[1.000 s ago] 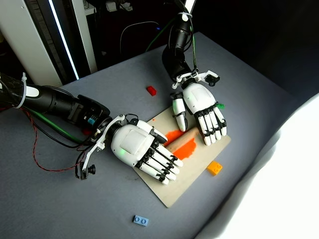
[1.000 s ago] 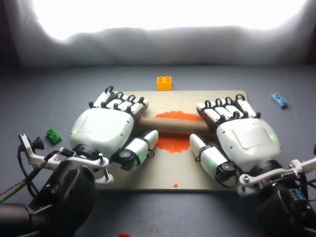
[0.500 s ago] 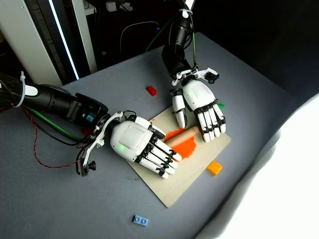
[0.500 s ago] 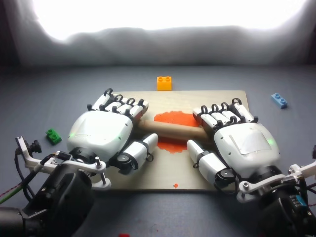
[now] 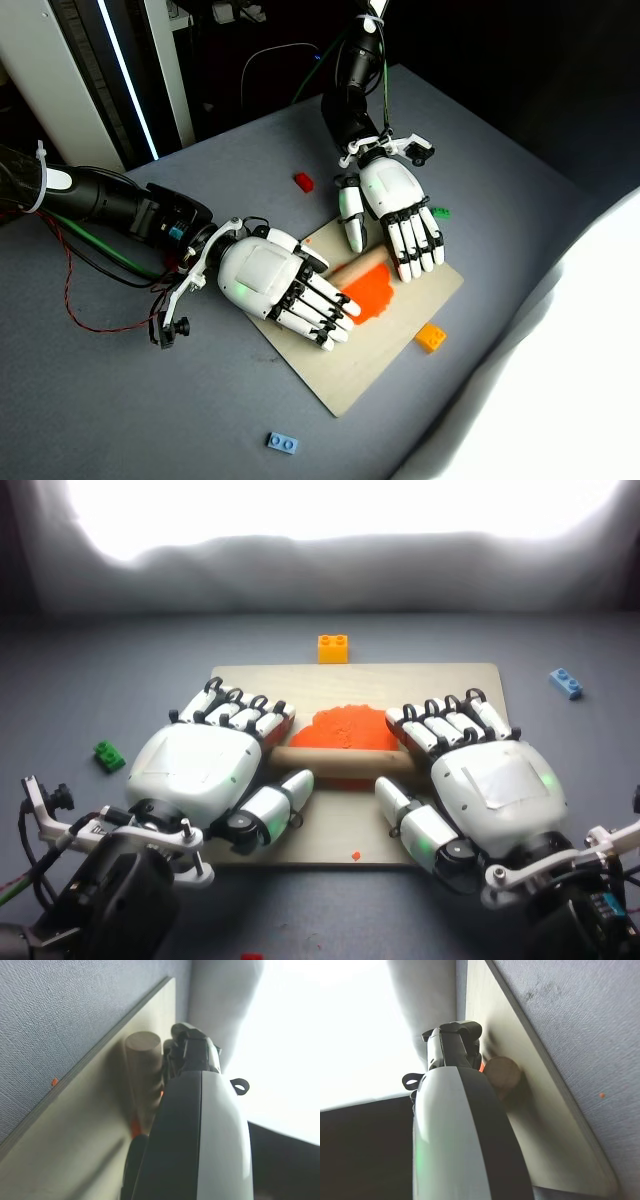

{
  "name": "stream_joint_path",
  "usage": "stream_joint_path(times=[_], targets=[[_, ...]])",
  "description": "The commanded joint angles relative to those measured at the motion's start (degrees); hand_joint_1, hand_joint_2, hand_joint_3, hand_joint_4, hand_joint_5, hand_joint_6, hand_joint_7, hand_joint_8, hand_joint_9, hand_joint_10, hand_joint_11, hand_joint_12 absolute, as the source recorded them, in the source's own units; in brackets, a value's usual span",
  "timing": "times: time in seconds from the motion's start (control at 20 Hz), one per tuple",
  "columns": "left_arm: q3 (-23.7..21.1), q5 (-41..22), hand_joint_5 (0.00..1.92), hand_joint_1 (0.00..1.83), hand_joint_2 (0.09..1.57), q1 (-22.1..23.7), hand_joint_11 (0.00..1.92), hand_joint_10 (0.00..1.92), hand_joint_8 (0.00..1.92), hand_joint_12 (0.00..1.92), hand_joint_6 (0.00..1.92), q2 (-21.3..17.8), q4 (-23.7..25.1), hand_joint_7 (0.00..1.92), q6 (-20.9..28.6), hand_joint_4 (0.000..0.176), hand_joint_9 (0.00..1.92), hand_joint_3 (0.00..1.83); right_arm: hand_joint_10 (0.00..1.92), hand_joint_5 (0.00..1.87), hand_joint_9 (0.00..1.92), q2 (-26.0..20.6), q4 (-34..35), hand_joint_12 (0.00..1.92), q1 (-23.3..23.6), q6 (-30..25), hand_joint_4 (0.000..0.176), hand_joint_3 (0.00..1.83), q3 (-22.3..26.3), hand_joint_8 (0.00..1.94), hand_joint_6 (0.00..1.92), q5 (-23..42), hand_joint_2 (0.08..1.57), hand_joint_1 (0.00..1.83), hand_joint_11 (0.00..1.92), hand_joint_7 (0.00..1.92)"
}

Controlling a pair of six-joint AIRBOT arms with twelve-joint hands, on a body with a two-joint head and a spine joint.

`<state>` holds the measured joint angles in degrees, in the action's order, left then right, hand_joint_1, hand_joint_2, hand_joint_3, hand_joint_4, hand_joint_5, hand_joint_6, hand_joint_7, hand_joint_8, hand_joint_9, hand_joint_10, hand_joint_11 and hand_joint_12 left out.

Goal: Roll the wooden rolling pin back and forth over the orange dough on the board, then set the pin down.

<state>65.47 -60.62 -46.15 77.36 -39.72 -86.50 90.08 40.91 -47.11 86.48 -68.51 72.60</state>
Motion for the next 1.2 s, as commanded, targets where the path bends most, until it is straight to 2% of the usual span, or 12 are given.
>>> stream_joint_path(times=[0.0,0.2,0.3,0.5,0.6,0.65,0.7,0.95,1.15], targets=[[-0.2,-6.5,0.33,0.00,1.50,0.1,0.00,0.01,0.00,0.56,0.01,-0.8,2.6,0.37,0.2,0.000,0.28,0.00,0.00,0.33,0.29,-0.3,-3.7,0.80,-0.1,0.4,0.000,0.00,0.1,0.00,0.00,6.2,1.54,0.00,0.00,0.34],[-1.3,-7.1,0.35,0.00,1.50,-0.8,0.00,0.01,0.01,0.57,0.01,-1.6,2.6,0.38,0.5,0.000,0.30,0.00,0.01,0.34,0.28,-0.4,-3.8,0.69,-0.3,1.2,0.000,0.00,0.6,0.01,0.01,7.2,1.53,0.00,0.00,0.35],[-1.7,-7.2,0.34,0.00,1.50,-1.0,0.00,0.01,0.00,0.57,0.01,-1.9,2.6,0.38,0.7,0.000,0.30,0.00,0.01,0.35,0.30,-0.4,-3.8,0.74,-0.5,1.6,0.000,0.00,0.9,0.01,0.01,7.7,1.53,0.00,0.00,0.37],[-2.6,-7.6,0.31,0.00,1.50,-1.4,0.00,0.01,0.00,0.59,0.00,-2.4,3.1,0.36,1.1,0.000,0.29,0.00,0.00,0.36,0.28,-0.6,-3.9,0.71,-1.2,2.7,0.000,0.00,1.8,0.01,0.01,8.8,1.55,0.00,0.00,0.37],[-3.0,-7.6,0.31,0.00,1.50,-1.8,0.00,0.00,0.00,0.51,0.00,-2.6,3.5,0.37,1.3,0.000,0.27,0.00,0.00,0.33,0.28,-0.7,-3.9,0.78,-1.5,3.2,0.000,0.00,2.4,0.00,0.00,9.2,1.54,0.00,0.00,0.32],[-3.2,-7.6,0.31,0.00,1.50,-1.9,0.00,0.00,0.00,0.51,0.00,-2.7,3.5,0.37,1.3,0.000,0.27,0.00,0.00,0.33,0.28,-0.7,-3.9,0.78,-1.7,3.4,0.000,0.00,2.6,0.00,0.00,9.3,1.54,0.00,0.00,0.32],[-3.4,-7.6,0.33,0.00,1.50,-2.1,0.00,0.01,0.00,0.59,0.01,-2.7,3.5,0.37,1.3,0.000,0.29,0.00,0.00,0.35,0.28,-0.7,-3.9,0.72,-1.8,3.6,0.000,0.00,2.8,0.00,0.01,9.5,1.54,0.00,0.00,0.34],[-3.7,-7.7,0.30,0.00,1.51,-2.1,0.00,0.00,0.00,0.52,0.00,-2.9,3.6,0.35,1.4,0.000,0.27,0.00,0.00,0.34,0.27,-0.7,-3.9,0.70,-2.0,4.3,0.000,0.00,3.1,0.00,0.00,10.3,1.53,0.00,0.00,0.34],[-4.2,-7.7,0.31,0.00,1.50,-2.3,0.00,0.01,0.00,0.62,0.00,-3.3,3.7,0.36,1.5,0.000,0.29,0.00,0.01,0.34,0.28,-0.8,-3.9,0.78,-2.2,4.7,0.000,0.00,3.4,0.00,0.00,10.7,1.54,0.00,0.00,0.36]])
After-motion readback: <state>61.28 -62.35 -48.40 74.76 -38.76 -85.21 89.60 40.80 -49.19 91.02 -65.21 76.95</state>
